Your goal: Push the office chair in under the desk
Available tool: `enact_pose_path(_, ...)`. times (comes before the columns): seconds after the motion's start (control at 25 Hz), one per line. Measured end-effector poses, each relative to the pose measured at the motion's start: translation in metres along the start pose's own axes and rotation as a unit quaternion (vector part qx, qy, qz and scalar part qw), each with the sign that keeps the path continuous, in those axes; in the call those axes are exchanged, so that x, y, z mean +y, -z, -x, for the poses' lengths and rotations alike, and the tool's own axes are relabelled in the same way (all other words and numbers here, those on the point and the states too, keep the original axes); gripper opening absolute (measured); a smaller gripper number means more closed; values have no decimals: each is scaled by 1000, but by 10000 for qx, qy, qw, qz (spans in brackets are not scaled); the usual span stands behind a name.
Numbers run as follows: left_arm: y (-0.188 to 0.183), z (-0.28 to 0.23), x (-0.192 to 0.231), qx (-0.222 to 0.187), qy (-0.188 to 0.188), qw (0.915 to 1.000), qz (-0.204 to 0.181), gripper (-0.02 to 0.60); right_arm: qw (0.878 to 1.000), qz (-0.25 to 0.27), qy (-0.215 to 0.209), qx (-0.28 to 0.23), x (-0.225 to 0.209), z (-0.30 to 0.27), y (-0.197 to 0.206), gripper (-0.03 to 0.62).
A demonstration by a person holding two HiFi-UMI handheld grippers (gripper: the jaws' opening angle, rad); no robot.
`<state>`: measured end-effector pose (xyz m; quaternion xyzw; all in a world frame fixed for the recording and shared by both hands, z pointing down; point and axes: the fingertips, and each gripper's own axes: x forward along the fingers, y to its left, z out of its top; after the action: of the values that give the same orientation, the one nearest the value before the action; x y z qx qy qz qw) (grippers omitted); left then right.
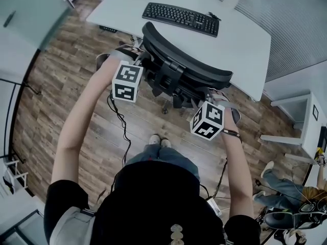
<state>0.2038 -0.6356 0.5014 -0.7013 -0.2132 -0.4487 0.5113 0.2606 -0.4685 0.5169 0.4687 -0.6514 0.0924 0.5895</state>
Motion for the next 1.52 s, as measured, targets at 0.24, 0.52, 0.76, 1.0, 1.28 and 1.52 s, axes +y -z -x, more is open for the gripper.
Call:
enact_pose_path(0.24, 0, -2, 0, 36, -39, 10000, 54, 155, 10000, -31, 7, 4, -1, -1, 1, 107)
enact_pose_path(0.52, 3, 2, 4, 28, -665, 9970, 385, 191, 9998, 59, 168, -121, 1, 0, 2, 178)
enact_pose_path(0.76, 6, 13, 7, 158, -1394, 9887, 536, 209, 9982, -112, 354, -471, -1, 24, -1, 178)
enact_pose_path(1.0, 8, 37, 6, -88, -2016, 9720, 1205, 130, 9897, -630, 606, -1135, -4, 56, -8, 160)
enact_pose_path(1.28, 19, 87, 22, -757, -2984, 9142, 2634, 23, 9503, -1839, 815, -2375, -20, 91, -26, 117)
enact_pose_path(1.52, 19, 126, 37, -1806, -3556, 8184, 4137, 9, 8775, -2956, 1309, -3541, -45, 124, -29, 40)
